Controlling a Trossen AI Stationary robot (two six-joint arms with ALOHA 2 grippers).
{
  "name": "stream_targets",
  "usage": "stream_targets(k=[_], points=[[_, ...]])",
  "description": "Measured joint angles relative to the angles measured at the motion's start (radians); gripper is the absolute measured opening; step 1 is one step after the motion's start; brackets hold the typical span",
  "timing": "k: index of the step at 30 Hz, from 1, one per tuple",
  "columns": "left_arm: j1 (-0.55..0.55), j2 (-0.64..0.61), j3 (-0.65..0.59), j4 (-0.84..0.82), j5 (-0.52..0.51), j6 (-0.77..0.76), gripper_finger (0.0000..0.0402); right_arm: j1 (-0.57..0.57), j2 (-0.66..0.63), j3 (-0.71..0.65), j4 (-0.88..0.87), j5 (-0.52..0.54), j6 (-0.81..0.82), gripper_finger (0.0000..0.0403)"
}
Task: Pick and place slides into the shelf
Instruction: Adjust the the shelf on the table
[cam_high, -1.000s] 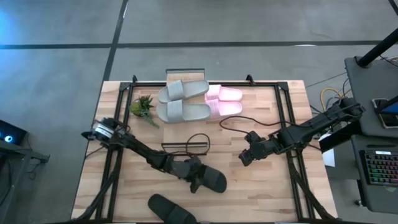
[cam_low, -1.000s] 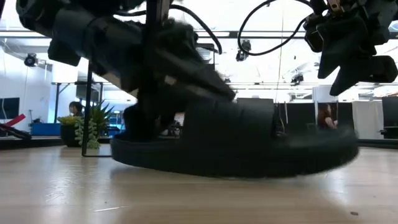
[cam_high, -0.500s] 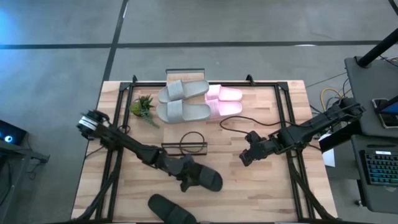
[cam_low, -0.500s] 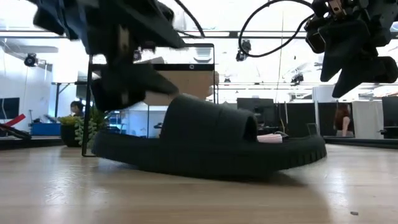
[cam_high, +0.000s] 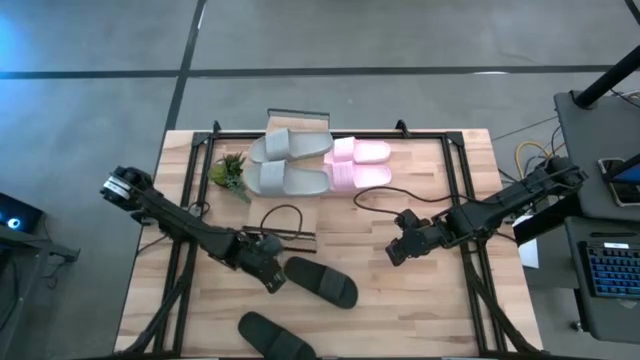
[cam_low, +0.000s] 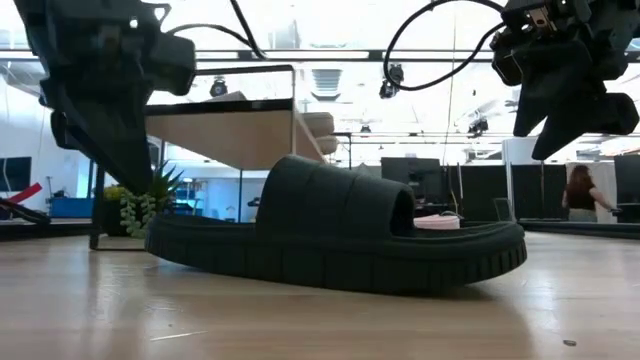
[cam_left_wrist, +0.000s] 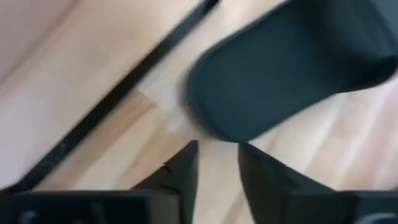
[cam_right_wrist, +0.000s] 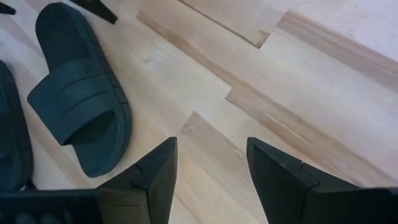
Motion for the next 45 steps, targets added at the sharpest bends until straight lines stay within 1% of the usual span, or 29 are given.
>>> stream_targets(k=[4, 6, 8, 10, 16, 19, 24, 29, 31, 32, 34, 36, 38, 41, 45], points=[[0.002, 0.021, 0.0, 0.034, -0.005, 0.011, 0.0033, 0.0, 0.0, 0.0, -0.001, 0.01, 0.0, 0.0185], [0.002, 0.029, 0.0, 0.086, 0.007, 0.02, 0.0015, 0.0, 0.0, 0.0, -0.004, 0.013, 0.0, 0.0185], [0.002, 0.037, 0.0, 0.172, 0.013, 0.036, 0.0004, 0.0, 0.0, 0.0, -0.007, 0.013, 0.0, 0.0185], [0.002, 0.054, 0.0, 0.255, 0.012, 0.068, 0.0002, 0.0, 0.0, 0.0, -0.012, 0.013, 0.0, 0.0185], [0.005, 0.119, -0.001, 0.44, 0.014, 0.08, 0.0001, 0.0, 0.001, 0.0, -0.038, 0.014, 0.0, 0.0185], [0.001, 0.118, 0.0, 0.547, 0.041, 0.143, 0.0001, 0.0, 0.001, 0.0, -0.049, 0.014, 0.0, 0.0185], [-0.005, 0.079, 0.031, 0.546, 0.04, 0.244, 0.0001, 0.0, 0.001, -0.001, -0.057, 0.014, 0.001, 0.0185], [-0.014, -0.017, 0.073, 0.526, 0.04, 0.33, 0.0001, 0.0, 0.001, -0.001, -0.064, 0.014, 0.001, 0.0185], [-0.017, -0.077, 0.097, 0.457, 0.039, 0.349, 0.0001, 0.0, 0.001, -0.001, -0.07, 0.013, 0.001, 0.0185], [-0.019, -0.115, 0.117, 0.383, 0.035, 0.35, 0.0001, 0.0, 0.001, -0.001, -0.072, 0.013, 0.0, 0.0185], [-0.034, -0.19, 0.162, 0.198, -0.01, 0.328, 0.0001, 0.0, 0.001, -0.001, -0.082, 0.013, 0.001, 0.0185], [-0.058, -0.255, 0.207, -0.022, -0.052, 0.282, 0.0001, 0.0, 0.001, -0.001, -0.082, 0.013, -0.001, 0.0185], [-0.08, -0.305, 0.239, -0.181, -0.058, 0.225, 0.0, 0.0, 0.001, -0.001, -0.083, 0.013, -0.01, 0.0185], [-0.11, -0.363, 0.252, -0.373, -0.028, 0.131, 0.0, -0.001, 0.001, -0.001, -0.083, 0.014, -0.013, 0.0185], [-0.139, -0.382, 0.239, -0.645, 0.063, 0.008, 0.0, -0.001, 0.001, -0.001, -0.083, 0.03, -0.014, 0.0185]])
